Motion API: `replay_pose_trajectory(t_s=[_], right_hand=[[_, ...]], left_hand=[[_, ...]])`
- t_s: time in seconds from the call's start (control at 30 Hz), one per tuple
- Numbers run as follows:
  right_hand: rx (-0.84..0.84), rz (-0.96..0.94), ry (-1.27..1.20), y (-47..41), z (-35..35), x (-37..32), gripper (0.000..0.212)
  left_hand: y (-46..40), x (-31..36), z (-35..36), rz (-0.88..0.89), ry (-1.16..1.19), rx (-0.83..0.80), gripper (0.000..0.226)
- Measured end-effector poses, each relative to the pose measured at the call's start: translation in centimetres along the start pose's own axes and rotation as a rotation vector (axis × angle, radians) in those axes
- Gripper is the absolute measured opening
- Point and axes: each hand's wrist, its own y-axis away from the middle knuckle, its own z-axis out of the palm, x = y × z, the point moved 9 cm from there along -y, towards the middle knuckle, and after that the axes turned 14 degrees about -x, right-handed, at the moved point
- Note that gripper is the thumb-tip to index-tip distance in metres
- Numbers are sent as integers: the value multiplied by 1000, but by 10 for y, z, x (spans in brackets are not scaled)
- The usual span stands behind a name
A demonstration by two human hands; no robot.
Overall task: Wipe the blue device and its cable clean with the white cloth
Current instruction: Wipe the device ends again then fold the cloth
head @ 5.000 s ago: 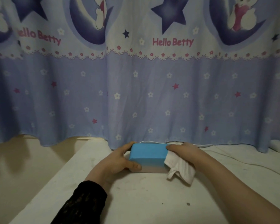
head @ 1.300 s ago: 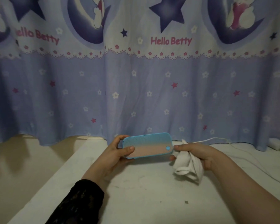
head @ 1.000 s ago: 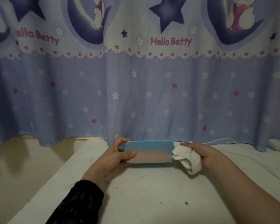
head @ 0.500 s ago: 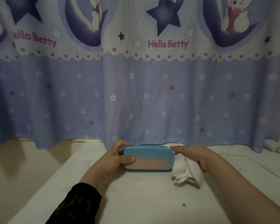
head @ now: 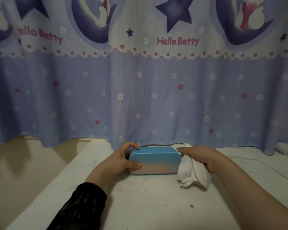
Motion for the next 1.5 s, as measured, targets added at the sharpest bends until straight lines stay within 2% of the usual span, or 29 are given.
replay_pose_trajectory(t_s=[0.1,0.17,0.3,0.37,0.43,0.47,0.53,0.6,0.7,0.8,0.9,0.97,1.03,1.13,1.2,1.27,1.33,1.37,1.43,1.5], right_hand=[[82,-62,45,7,-13,-11,37],[87,-118,-15,13,-16,-19,32],[-199,-166,-343,22,15,-23,25],[-328,-216,-479,26,29,-28,29],[-405,-274,-560,31,39,-35,34],[-430,-305,-583,34,44,-37,34],[-454,-364,-590,39,52,-42,28],[-478,-402,-565,42,59,-45,22],[-485,-407,-496,44,66,-45,24],[-439,-357,-375,47,63,-40,41],[-292,-303,-17,52,50,-38,27],[-233,-269,114,53,41,-36,25],[-265,-209,194,55,42,-33,30],[-354,-99,369,60,54,-25,39],[-390,-75,469,61,62,-22,33],[-397,-121,485,59,64,-24,25],[-396,-188,444,57,65,-27,29],[-418,-207,377,55,66,-27,27],[-507,-208,265,55,76,-24,9],[-539,-211,332,54,82,-22,7]], left_hand=[[0,-1,3,-8,-40,-38,47],[-1,-2,3,-14,-44,-47,48],[2,-2,5,-19,-61,-48,47],[5,5,5,-17,-183,8,45],[12,30,1,75,-427,166,42],[17,46,2,162,-448,244,39],[25,70,14,305,-283,270,19],[25,75,37,295,-167,135,6],[20,60,59,169,-277,5,21],[20,55,60,136,-169,-19,16],[22,53,54,152,-5,-4,17],[23,50,48,165,84,23,13],[23,45,46,151,188,15,11],[23,37,58,69,298,-124,13],[24,32,65,3,286,-219,14],[26,28,65,-56,226,-243,18],[26,26,60,-78,161,-201,21],[26,28,58,-60,151,-175,24],[26,33,54,0,171,-134,28],[26,36,52,32,170,-103,30]])
